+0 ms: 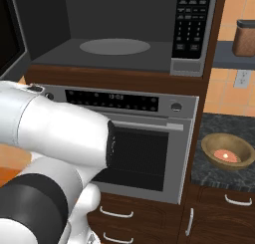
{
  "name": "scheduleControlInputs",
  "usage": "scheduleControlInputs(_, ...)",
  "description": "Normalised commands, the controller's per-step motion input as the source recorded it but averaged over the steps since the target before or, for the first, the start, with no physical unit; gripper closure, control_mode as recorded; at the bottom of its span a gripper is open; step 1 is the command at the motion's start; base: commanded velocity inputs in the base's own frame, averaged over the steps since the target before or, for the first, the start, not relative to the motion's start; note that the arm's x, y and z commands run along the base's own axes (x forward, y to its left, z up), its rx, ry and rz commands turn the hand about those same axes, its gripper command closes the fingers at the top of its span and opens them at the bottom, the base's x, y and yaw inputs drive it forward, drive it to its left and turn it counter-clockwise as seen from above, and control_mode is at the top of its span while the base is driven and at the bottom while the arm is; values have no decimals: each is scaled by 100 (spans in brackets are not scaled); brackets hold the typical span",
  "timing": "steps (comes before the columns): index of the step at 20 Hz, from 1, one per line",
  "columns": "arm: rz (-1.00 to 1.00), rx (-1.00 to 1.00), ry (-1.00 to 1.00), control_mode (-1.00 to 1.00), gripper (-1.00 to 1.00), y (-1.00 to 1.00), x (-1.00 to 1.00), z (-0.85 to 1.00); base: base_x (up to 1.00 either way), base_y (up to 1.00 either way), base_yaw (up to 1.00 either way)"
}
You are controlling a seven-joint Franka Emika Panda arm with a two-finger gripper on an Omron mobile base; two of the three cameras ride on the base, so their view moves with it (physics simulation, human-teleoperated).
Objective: Open the microwave, place the bowl with waffle inside the microwave, then close the microwave door and turn it on.
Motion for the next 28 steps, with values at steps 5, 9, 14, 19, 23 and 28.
scheduleControlInputs(5,1,-1,7,-100,-100,22,47,-10,0,0,0)
scheduleControlInputs(9,0,-9,19,-100,-100,67,79,-45,0,0,0)
scheduleControlInputs(14,0,-11,10,-100,-100,98,62,-25,0,0,0)
scheduleControlInputs(19,0,-8,9,-100,-100,100,19,-1,0,0,0)
scheduleControlInputs(23,0,-5,7,-100,-100,92,6,0,0,0,0)
scheduleControlInputs(28,-1,-5,0,-100,-100,70,12,0,0,0,0)
